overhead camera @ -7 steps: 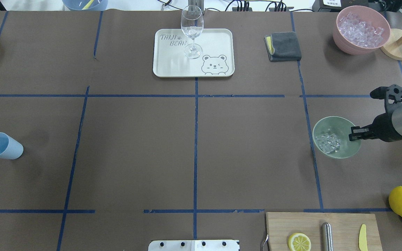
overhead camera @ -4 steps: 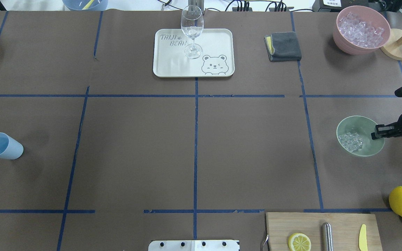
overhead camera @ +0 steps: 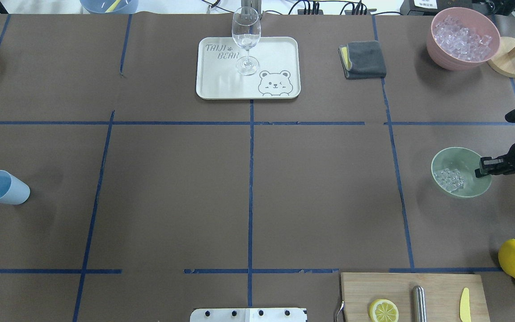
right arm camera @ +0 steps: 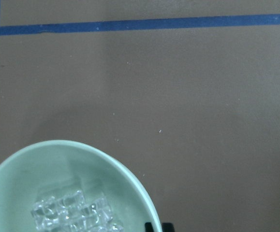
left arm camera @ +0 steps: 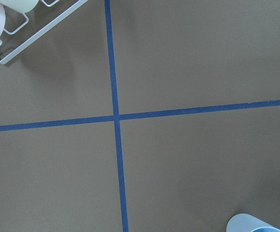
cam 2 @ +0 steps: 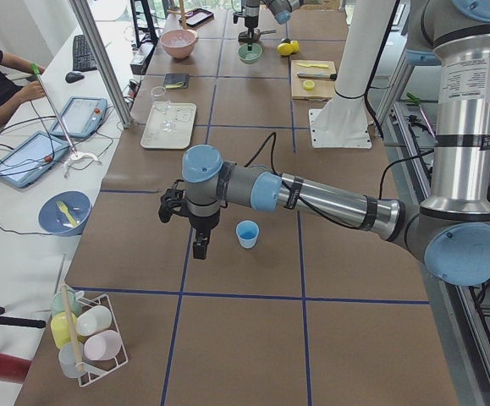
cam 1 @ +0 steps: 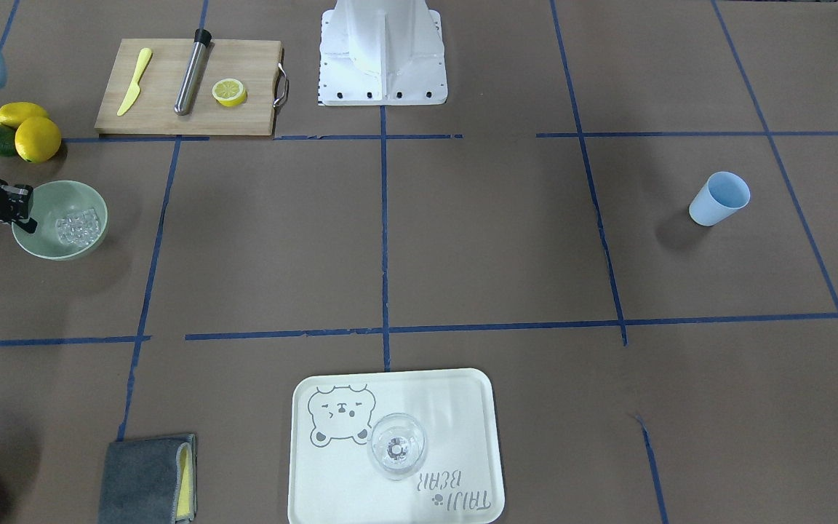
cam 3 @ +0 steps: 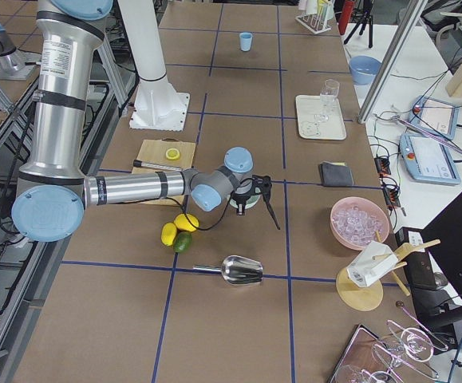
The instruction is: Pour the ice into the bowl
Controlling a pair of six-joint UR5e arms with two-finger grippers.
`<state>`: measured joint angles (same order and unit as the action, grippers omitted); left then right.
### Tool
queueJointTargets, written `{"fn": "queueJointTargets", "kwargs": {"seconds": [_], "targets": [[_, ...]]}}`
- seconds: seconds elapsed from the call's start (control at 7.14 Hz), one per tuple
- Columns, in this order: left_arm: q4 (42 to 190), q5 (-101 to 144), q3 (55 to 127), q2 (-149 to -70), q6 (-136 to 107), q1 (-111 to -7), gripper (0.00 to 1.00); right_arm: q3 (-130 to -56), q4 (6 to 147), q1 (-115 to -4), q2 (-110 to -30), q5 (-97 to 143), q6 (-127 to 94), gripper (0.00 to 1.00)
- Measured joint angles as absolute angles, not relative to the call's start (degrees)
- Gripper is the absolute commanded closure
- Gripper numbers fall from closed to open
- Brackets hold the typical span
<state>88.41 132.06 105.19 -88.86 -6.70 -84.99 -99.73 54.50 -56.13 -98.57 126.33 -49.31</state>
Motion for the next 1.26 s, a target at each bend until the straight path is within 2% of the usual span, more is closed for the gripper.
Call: {"fn": "queueJointTargets", "kwargs": {"seconds": [0.28,0.42,0.7,0.84,1.26], "targets": [[88.4,132.0,105.3,-88.9,-6.7,-85.0,0.00,-97.4,54.5,-56.1,-96.5,126.6,-50.2,1.00],[88.4,132.0,105.4,-88.9,-6.7,-85.0,0.00,-96.9,54.5,-56.1,-96.0,126.9,-50.3,0.91],[88.4,132.0,105.6,-88.9,-6.6,-85.1,0.00,-96.5,54.5,-56.1,-95.8,127.4,-50.4,0.28],[88.4,132.0,105.6,-88.9,-6.5,-85.1,0.00,-96.5,54.5,-56.1,-95.7,127.6,-50.3,0.00],[88.4,132.0,105.6,-88.8,-6.5,-85.2,0.00,-98.6,53.7,-56.9,-96.2,128.4,-50.2,0.00]]}}
